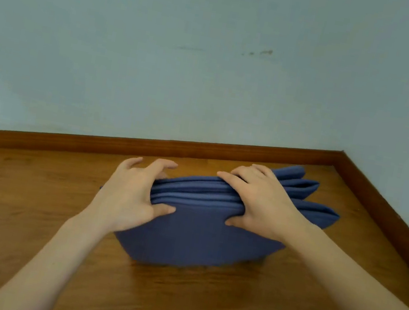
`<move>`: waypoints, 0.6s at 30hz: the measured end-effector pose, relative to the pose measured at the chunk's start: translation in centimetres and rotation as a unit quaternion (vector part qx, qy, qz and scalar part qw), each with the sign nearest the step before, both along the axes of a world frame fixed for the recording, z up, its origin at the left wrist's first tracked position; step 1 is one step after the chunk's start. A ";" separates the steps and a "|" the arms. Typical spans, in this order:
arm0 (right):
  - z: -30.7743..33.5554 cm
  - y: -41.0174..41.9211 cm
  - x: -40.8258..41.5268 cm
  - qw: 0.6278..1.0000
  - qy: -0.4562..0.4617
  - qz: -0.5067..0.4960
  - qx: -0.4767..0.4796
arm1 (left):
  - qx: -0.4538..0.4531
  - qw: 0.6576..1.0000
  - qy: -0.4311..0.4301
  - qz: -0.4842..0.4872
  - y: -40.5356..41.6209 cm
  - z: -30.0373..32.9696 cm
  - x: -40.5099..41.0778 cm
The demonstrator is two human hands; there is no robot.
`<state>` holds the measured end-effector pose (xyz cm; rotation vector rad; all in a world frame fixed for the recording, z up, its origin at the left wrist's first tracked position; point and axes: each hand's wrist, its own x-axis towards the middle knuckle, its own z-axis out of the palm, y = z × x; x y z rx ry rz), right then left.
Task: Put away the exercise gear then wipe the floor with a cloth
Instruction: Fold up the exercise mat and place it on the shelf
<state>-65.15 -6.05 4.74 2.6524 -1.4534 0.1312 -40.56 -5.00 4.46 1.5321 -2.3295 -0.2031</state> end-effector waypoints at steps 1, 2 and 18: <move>0.6 0.2 0.3 1.000 -0.017 0.004 0.005 | 0.008 1.000 0.001 -0.005 0.2 0.8 0.4; 1.0 0.5 0.5 0.999 -0.031 0.006 0.009 | 0.016 1.000 0.000 -0.009 0.3 1.4 0.8; -0.4 -1.5 2.3 0.994 0.049 -0.025 0.095 | -0.020 0.978 -0.208 -0.010 -1.6 -1.2 0.3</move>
